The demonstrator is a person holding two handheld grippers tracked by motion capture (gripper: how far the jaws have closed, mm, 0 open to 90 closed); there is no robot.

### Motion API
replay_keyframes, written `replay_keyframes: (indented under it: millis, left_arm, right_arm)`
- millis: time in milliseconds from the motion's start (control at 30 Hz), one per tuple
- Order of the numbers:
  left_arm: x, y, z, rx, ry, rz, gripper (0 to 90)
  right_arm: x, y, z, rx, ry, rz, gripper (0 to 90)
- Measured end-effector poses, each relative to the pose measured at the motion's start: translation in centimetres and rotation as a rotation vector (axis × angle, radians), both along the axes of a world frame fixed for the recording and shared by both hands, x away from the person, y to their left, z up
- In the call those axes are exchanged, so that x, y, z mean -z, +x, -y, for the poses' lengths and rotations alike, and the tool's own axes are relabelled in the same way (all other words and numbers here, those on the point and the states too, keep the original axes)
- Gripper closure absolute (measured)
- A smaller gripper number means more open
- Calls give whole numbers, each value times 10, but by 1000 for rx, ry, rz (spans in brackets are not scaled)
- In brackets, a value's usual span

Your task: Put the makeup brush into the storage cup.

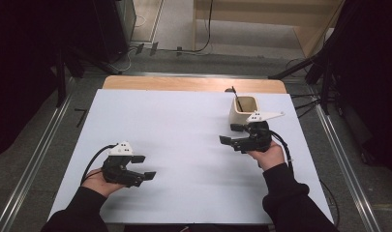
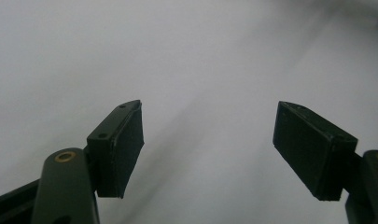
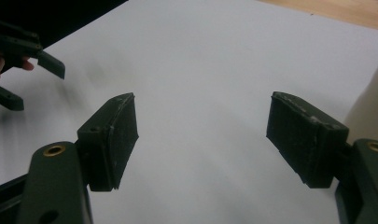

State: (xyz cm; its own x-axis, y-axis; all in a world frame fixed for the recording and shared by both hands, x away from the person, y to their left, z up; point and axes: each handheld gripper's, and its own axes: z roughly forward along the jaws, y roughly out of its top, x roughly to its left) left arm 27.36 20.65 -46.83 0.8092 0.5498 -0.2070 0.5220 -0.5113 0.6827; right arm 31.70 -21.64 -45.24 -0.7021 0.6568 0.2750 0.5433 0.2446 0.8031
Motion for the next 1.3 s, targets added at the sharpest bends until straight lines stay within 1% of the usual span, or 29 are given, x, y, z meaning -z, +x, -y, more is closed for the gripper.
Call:
replay_keyframes:
  millis: [133,233,333,467,533,600,667,767,967,1267,1300]
  left_arm:
    - [0,0,0,-1,0,0,251]
    - [0,0,0,-1,-1,0,251]
    - [0,0,0,-3,-3,0,251]
    - [0,0,-1,-5,2,-1,251]
    - [0,0,-1,-3,5,0,251]
    - [0,0,0,-3,5,0,250]
    - [0,0,0,-3,5,0,250]
    - [1,0,0,-4,4,0,250]
    - [1,0,0,-3,5,1,250]
    - [1,0,0,1,10,0,250]
    - [1,0,0,1,10,0,249]
  right_arm:
    - [4,-5,-4,-22,-13,-14,260]
    - [6,-7,-8,-38,-35,-22,250]
    - [9,-9,-10,-48,-40,-28,250]
    - [11,-14,-13,-65,-69,-39,250]
    - [12,-16,-14,-73,-92,-40,249]
    - [13,-18,-15,-84,-111,-55,233]
    - [14,-21,-15,-82,-108,-69,233]
    - [16,-26,-14,-91,-109,-74,233]
    - [21,-34,-11,-106,-141,-93,234]
    - [23,-45,-5,-110,-165,-102,233]
    - [23,-46,-4,-110,-164,-96,232]
